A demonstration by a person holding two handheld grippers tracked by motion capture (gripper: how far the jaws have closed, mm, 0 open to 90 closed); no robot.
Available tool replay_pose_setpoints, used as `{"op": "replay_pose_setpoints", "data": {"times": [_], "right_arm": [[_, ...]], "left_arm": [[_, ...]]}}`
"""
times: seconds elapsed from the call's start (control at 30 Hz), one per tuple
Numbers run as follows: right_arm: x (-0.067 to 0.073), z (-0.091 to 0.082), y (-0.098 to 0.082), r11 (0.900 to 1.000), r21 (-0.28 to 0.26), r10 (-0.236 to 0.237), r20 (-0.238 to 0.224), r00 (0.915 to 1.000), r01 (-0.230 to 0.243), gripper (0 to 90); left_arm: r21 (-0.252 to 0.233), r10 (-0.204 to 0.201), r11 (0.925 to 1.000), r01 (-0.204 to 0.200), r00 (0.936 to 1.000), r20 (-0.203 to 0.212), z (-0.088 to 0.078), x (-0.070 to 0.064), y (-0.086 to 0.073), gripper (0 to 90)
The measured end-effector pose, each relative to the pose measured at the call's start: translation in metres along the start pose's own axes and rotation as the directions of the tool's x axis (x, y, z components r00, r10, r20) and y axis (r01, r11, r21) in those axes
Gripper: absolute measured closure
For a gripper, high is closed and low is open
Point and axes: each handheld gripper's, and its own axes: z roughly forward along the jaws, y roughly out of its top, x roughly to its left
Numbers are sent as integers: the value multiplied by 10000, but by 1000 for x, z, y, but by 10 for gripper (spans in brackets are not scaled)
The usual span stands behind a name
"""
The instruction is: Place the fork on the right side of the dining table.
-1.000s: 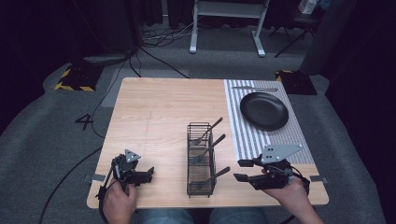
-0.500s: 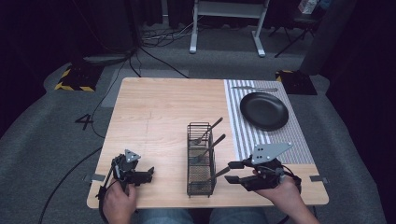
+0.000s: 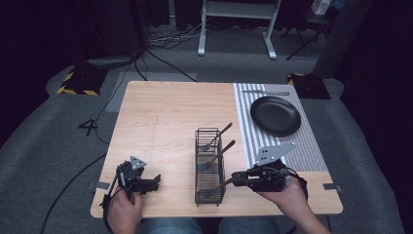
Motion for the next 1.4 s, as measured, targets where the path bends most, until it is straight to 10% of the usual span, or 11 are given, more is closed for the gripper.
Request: {"op": "replay_pose_setpoints", "data": {"times": [1.4], "right_arm": [[3,-29,28,9904,-1386,86,706,9975,13,869]], "left_arm": [[-1,-2,10000,2,10000,0,0,0,0,0]]}}
